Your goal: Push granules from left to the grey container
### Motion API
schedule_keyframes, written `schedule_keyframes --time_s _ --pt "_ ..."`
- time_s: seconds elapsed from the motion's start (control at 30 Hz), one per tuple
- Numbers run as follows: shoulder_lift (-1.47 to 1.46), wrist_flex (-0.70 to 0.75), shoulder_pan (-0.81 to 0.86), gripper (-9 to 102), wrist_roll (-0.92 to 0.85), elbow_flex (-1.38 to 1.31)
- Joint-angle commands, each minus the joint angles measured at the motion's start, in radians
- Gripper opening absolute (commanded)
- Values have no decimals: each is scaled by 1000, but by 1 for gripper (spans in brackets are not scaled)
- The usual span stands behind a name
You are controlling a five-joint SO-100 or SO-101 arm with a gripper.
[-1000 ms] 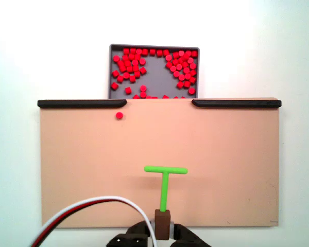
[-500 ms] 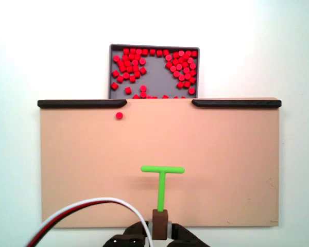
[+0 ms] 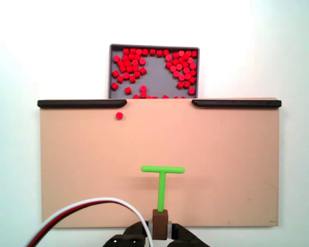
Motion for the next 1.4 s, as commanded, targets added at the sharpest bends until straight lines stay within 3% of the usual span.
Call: schedule_keyframes --time_s 0.0,1.37 --pt "0 -3 -2 0 -8 -32" --pt "25 -3 0 0 -3 -20"
